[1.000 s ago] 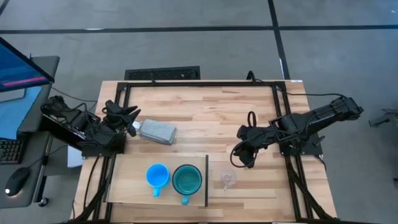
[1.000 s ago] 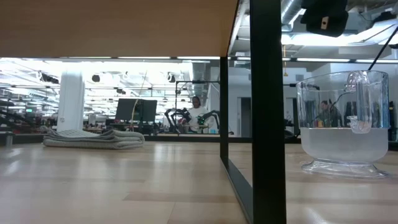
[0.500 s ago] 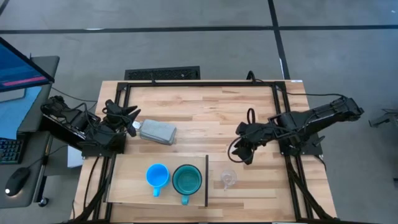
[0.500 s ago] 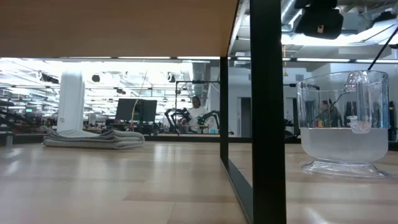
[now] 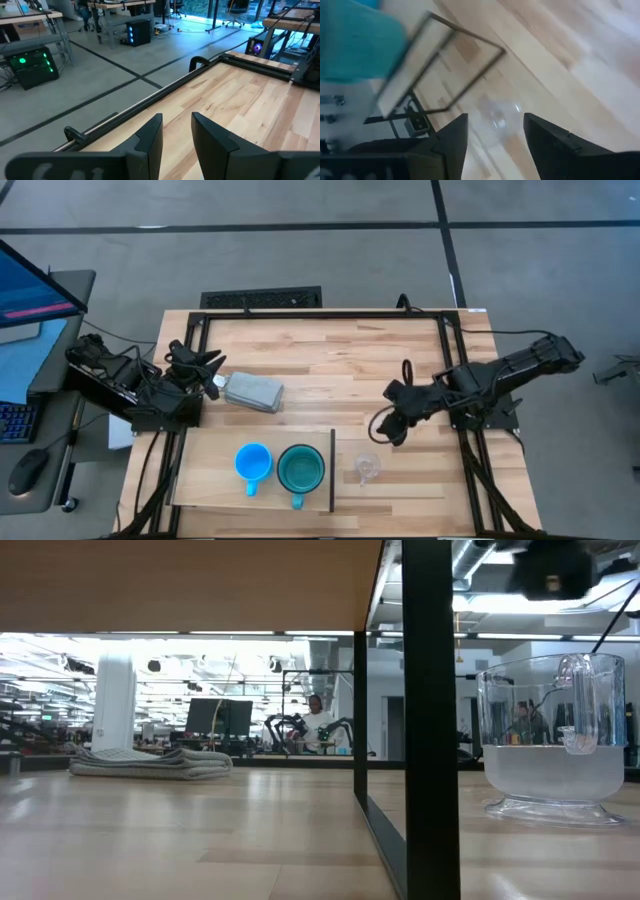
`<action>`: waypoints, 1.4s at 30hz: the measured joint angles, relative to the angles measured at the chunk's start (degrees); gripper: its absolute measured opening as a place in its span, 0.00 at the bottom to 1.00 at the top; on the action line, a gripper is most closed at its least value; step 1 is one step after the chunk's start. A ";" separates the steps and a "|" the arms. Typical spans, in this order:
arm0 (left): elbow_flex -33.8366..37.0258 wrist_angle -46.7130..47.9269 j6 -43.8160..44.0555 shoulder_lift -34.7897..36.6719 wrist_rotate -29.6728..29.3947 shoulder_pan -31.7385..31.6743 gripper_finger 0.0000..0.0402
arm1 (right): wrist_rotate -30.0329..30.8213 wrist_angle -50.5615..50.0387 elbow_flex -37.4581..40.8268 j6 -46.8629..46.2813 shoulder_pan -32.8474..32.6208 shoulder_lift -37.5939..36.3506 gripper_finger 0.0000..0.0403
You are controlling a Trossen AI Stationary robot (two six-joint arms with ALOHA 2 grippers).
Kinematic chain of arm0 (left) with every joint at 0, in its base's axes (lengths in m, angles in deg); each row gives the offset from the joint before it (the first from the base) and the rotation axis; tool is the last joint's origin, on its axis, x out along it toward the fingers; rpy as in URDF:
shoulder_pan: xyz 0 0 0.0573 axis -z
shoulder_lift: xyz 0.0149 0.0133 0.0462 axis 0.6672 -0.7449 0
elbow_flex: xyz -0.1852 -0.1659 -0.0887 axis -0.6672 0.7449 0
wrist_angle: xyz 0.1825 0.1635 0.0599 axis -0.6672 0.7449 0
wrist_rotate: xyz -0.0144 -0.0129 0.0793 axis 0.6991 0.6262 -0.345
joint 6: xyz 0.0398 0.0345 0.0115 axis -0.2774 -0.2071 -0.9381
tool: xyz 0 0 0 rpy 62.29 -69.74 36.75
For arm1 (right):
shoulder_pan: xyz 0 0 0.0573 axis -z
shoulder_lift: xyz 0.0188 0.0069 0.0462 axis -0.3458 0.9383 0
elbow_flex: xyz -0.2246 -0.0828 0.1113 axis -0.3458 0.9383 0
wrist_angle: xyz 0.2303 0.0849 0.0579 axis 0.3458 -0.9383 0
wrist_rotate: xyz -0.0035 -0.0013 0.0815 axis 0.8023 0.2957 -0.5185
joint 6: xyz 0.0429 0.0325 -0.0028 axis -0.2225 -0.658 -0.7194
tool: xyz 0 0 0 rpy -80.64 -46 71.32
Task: Stack small to large cups/mugs on shelf
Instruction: Put the transparent mug on the shelf
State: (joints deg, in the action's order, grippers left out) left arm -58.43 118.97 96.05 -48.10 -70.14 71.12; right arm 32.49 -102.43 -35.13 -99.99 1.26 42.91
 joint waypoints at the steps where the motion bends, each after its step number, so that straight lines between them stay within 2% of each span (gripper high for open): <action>1: 0.00 0.02 0.00 0.00 0.01 -0.01 0.23 | 0.02 -1.26 0.00 -2.45 -0.59 0.13 0.52; 6: 0.00 0.72 0.00 0.00 0.01 -0.01 0.23 | 0.02 -2.40 0.00 -13.05 -4.17 2.76 0.49; 14: 0.02 2.17 -0.02 0.00 0.15 0.01 0.23 | -1.25 6.76 -0.02 -18.47 -9.81 10.02 0.43; 18: 0.02 2.60 -0.45 0.00 0.17 -0.01 0.23 | -1.93 6.67 0.00 -20.48 -11.44 13.41 0.41; 28: 0.02 2.59 -1.38 0.00 0.22 0.01 0.23 | -2.87 4.61 0.04 -25.95 -12.11 16.09 0.37; 42: 0.02 2.81 -1.36 0.00 0.63 0.01 0.23 | -2.69 2.56 0.02 -24.61 -9.37 17.86 0.32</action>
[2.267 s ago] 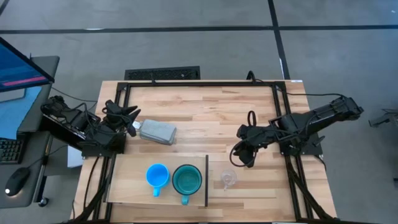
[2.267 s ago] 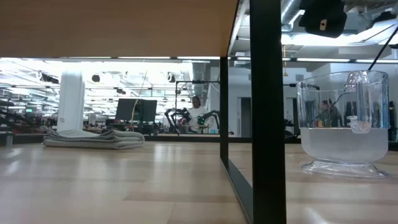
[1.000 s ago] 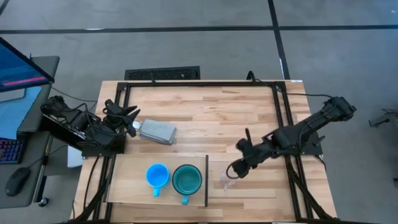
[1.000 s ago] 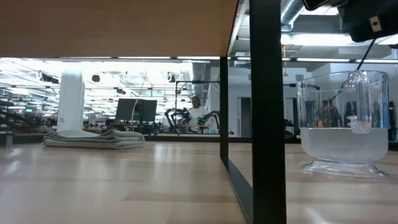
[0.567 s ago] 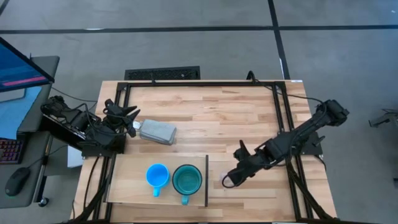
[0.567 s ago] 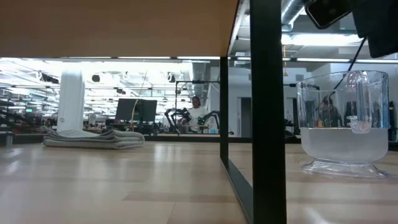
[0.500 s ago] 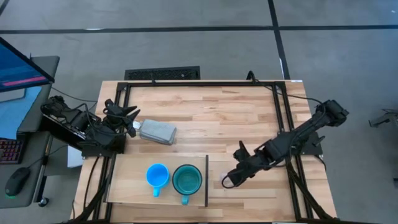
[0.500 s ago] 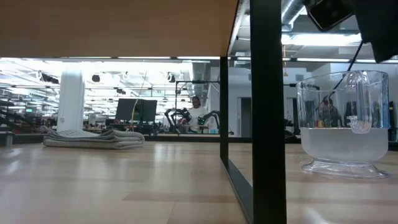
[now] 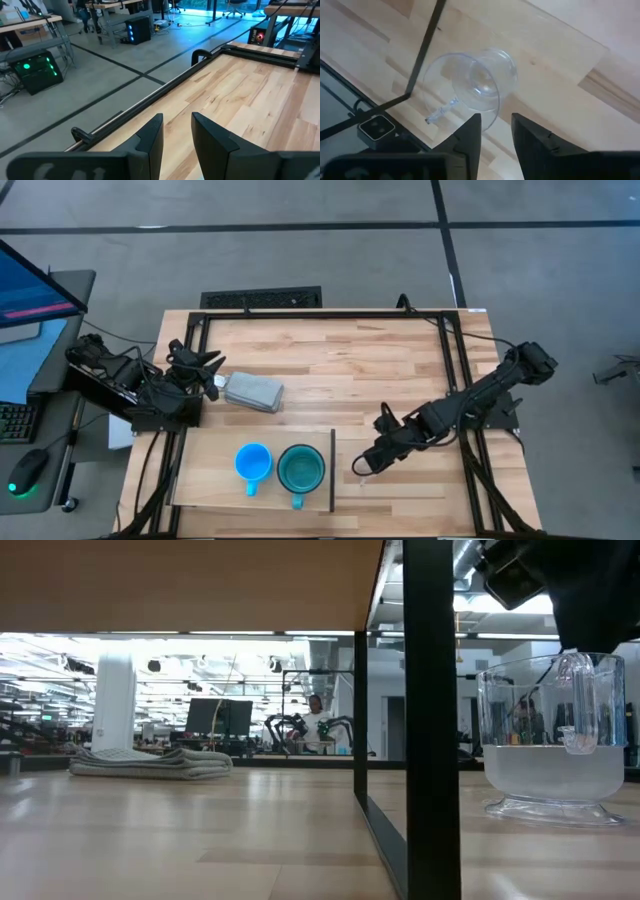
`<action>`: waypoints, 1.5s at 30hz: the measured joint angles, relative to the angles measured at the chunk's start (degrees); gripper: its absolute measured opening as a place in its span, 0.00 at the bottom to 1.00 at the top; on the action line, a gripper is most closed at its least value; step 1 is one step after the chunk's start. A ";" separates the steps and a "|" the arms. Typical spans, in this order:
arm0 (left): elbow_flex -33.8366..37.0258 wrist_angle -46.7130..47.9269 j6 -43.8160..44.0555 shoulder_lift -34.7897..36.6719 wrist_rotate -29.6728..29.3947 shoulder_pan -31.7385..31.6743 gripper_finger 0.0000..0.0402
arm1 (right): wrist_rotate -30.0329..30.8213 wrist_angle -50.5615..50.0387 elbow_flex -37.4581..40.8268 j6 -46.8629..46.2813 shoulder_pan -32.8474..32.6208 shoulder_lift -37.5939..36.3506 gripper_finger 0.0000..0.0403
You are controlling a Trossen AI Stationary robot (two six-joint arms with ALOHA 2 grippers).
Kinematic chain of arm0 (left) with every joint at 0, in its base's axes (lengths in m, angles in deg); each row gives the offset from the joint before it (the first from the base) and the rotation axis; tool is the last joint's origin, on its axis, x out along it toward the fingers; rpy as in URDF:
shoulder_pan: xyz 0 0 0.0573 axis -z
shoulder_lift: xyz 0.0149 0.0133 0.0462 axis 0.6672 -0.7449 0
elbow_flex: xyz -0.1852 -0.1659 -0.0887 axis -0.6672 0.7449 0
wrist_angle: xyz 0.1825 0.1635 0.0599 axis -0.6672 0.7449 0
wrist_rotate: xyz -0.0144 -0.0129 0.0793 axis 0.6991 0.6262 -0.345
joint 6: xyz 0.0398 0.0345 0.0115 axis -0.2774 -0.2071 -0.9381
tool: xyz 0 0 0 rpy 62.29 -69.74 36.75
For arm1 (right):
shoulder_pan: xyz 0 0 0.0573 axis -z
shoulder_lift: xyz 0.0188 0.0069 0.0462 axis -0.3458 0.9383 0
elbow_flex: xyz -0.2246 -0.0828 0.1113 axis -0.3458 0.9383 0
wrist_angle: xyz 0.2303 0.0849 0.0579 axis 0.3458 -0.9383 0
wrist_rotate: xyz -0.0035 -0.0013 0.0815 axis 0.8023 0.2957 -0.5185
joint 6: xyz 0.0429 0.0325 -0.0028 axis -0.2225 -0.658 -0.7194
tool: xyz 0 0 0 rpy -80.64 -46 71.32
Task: Stack small to large cups/mugs on shelf
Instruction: Put the transparent mug on the shelf
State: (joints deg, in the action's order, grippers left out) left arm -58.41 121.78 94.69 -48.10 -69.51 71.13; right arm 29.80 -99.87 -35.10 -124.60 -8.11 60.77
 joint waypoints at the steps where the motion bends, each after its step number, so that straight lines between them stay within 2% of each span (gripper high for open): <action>1: 0.00 0.06 0.00 0.00 0.02 -0.01 0.23 | 0.00 0.03 0.00 0.04 0.01 0.00 0.32; 20: 0.00 0.12 0.02 0.00 0.05 0.00 0.23 | -3.24 7.18 0.04 3.63 0.44 8.44 0.30; 23: 0.00 0.12 0.02 0.00 0.05 0.00 0.23 | -3.35 8.01 -0.02 3.61 0.79 8.39 0.24; 28: 0.00 0.12 -0.41 0.00 0.04 0.00 0.23 | -5.89 8.14 0.00 6.15 2.48 8.37 0.04; 35: 0.00 0.10 -0.71 0.00 0.04 0.00 0.23 | -6.55 7.52 0.00 10.36 6.22 8.37 0.02; 40: 0.00 0.10 -0.74 0.00 0.04 0.00 0.23 | -6.27 1.47 -0.84 17.49 11.56 8.23 0.01; 45: 0.00 0.10 -0.76 0.00 1.02 0.00 0.23 | -5.21 -8.71 -5.77 27.65 17.94 8.22 0.01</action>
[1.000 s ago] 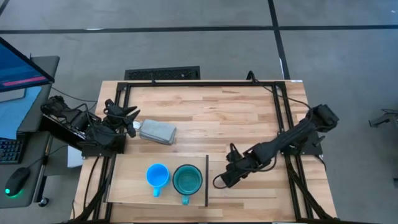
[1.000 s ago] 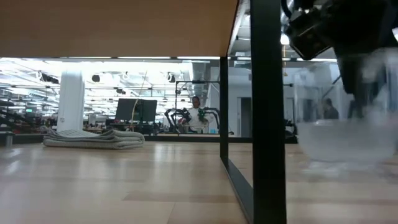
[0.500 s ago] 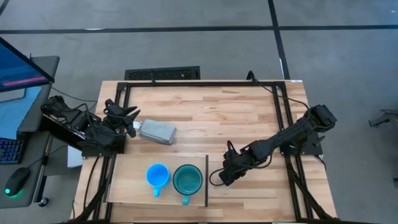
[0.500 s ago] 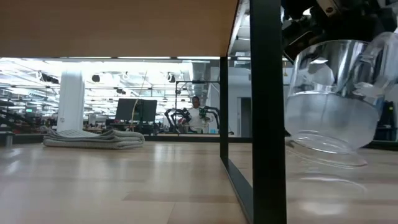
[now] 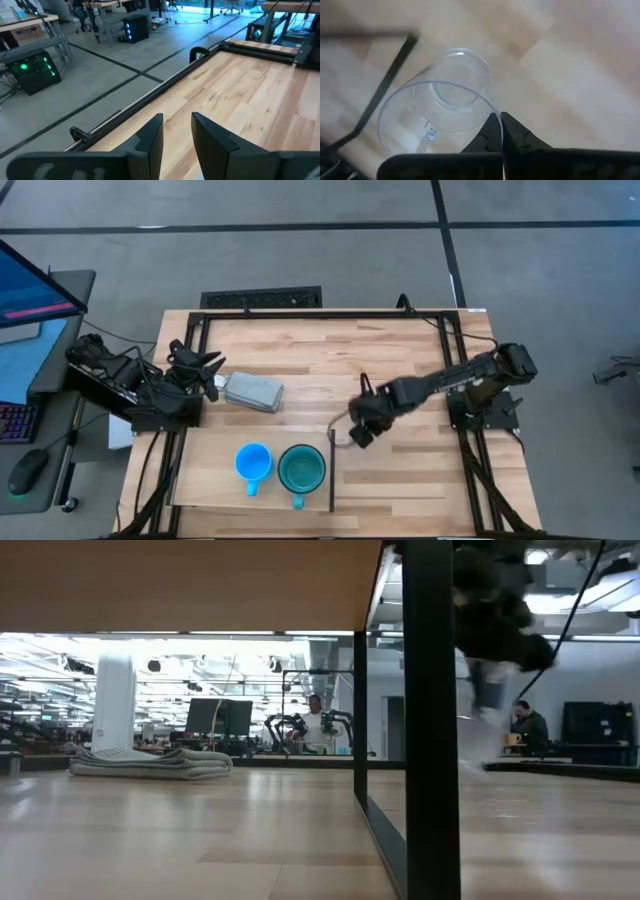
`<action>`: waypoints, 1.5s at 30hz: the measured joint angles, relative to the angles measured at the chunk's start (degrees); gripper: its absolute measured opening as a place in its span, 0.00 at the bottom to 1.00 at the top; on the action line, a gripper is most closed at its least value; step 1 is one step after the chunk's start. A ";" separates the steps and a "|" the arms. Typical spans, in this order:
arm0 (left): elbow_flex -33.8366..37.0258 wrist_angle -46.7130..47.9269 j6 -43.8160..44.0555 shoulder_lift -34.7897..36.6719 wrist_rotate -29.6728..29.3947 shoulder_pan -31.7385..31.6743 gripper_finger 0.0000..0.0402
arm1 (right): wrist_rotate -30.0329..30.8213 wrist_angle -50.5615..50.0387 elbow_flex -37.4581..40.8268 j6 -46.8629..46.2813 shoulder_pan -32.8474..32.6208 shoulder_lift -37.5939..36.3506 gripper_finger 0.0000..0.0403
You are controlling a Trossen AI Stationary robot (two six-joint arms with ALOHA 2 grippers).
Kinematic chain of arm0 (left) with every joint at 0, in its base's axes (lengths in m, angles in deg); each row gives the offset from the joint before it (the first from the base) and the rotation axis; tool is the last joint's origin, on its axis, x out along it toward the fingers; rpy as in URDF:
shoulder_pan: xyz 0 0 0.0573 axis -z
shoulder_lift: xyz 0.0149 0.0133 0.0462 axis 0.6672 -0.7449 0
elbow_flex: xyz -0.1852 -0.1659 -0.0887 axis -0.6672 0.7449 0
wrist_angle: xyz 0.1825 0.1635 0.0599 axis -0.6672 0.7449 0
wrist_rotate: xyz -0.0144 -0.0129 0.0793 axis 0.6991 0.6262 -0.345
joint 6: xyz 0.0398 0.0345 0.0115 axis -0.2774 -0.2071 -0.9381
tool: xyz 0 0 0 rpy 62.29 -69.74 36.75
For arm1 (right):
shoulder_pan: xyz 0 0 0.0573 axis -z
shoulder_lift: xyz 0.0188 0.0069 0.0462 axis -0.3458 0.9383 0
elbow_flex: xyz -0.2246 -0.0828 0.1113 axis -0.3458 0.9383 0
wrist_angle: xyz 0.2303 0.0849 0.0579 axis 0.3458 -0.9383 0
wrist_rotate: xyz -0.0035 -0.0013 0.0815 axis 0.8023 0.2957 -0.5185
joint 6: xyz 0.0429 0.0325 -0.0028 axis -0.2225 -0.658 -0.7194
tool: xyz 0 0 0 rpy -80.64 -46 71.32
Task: Stack small to large cups/mugs on shelf
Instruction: Put the transparent mug on the shelf
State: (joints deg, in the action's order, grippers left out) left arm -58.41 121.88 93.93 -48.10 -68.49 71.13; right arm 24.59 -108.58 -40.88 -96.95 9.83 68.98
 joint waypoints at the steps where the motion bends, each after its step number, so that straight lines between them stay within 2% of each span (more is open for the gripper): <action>1: 0.00 0.00 0.00 0.00 0.15 0.00 0.23 | 1.00 -2.15 -1.26 1.70 1.44 0.00 0.01; 6: 0.00 0.00 0.00 0.00 1.36 0.00 0.23 | 4.79 -11.06 -7.94 10.52 9.31 0.00 0.00; 13: 0.00 -0.01 -0.01 0.00 1.98 0.00 0.23 | 7.83 -11.98 -15.34 18.94 20.64 0.08 0.00; 18: 0.00 0.00 -1.79 0.00 1.98 0.00 0.23 | 8.27 -14.42 -22.01 23.79 25.23 3.16 0.00; 24: 0.00 -0.02 -2.45 0.00 1.93 0.00 0.23 | 8.35 -20.41 -37.49 33.74 26.32 12.61 0.00; 32: 0.00 -0.02 0.68 0.02 1.95 0.00 0.23 | 8.42 -35.52 -63.32 45.84 26.80 28.76 0.00; 35: 0.00 -0.02 1.87 0.00 1.98 -0.02 0.23 | 8.24 -37.95 -69.73 48.61 27.02 33.42 0.00; 41: 0.00 -0.04 1.89 0.00 2.45 -0.02 0.23 | 4.33 -37.46 -68.54 50.00 27.41 36.29 0.00; 45: 0.00 -0.02 1.03 0.00 2.40 -0.01 0.23 | 3.92 -37.77 -68.38 49.84 27.09 36.93 0.00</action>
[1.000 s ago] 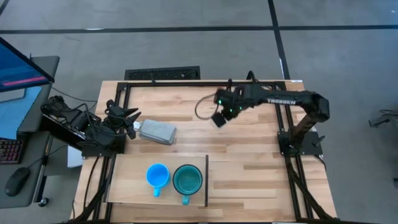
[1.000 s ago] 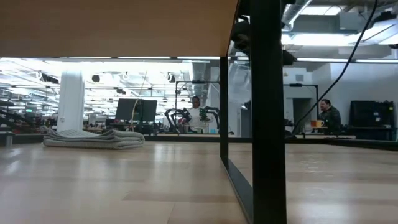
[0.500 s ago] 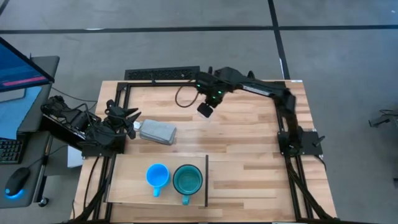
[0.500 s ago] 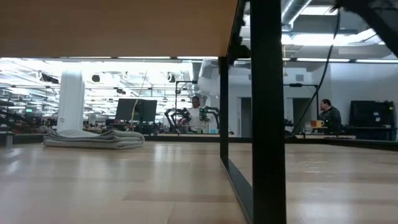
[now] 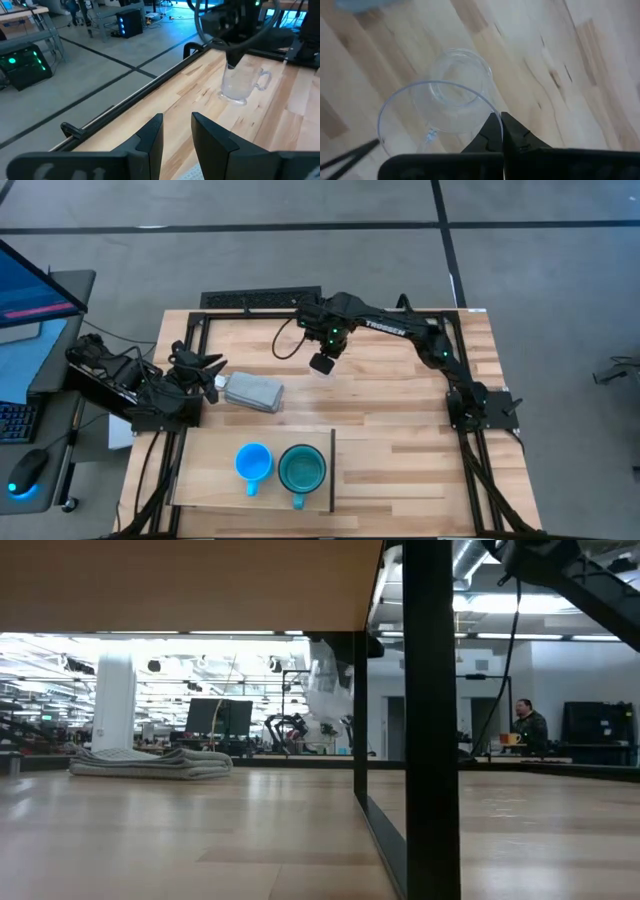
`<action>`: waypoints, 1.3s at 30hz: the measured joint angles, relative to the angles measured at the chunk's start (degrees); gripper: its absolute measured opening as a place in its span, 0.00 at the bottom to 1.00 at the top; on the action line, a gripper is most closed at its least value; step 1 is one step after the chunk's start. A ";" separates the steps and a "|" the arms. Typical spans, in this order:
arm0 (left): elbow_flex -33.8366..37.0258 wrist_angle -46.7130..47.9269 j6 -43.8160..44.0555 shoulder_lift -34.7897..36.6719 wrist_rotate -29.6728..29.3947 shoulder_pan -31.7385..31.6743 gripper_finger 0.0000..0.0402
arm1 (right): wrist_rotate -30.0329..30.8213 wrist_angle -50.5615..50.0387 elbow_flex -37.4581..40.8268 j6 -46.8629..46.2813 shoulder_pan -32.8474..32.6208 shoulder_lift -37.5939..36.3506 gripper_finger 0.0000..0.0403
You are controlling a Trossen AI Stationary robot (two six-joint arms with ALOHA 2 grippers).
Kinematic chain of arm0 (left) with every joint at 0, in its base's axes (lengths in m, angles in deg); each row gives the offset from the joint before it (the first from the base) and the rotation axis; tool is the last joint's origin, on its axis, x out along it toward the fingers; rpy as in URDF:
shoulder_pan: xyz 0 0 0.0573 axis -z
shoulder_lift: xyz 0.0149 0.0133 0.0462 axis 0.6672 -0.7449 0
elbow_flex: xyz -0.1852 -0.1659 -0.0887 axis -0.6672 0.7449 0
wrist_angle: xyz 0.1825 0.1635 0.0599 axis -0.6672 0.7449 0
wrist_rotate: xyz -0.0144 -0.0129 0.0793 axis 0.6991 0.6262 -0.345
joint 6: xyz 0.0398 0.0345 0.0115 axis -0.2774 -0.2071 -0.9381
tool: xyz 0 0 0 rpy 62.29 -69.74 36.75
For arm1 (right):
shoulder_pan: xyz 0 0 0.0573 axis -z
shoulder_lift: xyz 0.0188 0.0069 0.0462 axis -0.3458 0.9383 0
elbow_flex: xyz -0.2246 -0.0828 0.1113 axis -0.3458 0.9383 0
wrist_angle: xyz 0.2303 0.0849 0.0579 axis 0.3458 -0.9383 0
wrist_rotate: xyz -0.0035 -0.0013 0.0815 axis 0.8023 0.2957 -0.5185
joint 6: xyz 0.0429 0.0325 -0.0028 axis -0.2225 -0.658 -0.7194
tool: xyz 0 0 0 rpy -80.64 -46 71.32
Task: Stack small to large cups/mugs on shelf
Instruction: Put the transparent mug on the shelf
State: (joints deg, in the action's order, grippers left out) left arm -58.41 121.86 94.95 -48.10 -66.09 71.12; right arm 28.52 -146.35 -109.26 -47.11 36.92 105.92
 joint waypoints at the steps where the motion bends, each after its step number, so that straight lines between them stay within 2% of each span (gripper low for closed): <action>1: 0.00 0.00 -0.04 0.00 0.01 0.01 0.23 | -0.07 0.58 -0.07 -0.49 -0.22 -0.17 0.00; 11: 0.00 -0.02 -0.13 0.00 2.54 -0.01 0.23 | -0.32 0.85 -0.11 -1.84 -2.45 1.59 0.00; 16: 0.00 0.00 -0.15 0.00 2.55 0.01 0.23 | -4.73 2.88 -0.17 -1.84 -3.17 4.22 0.00; 21: 0.00 -0.01 -0.16 0.00 2.72 0.01 0.23 | -4.90 1.37 0.05 -0.75 -4.30 6.56 0.00; 27: 0.00 -0.02 -0.13 0.00 3.90 0.00 0.23 | -4.98 4.33 -0.01 -0.36 -5.43 8.99 0.00; 39: 0.00 -0.01 0.70 0.00 4.17 0.00 0.23 | -4.97 5.38 -0.05 0.65 -5.64 9.84 0.00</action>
State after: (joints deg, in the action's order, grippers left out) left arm -58.41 121.85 95.65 -48.10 -61.92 71.12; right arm 23.55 -140.97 -109.31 -46.46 31.28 115.76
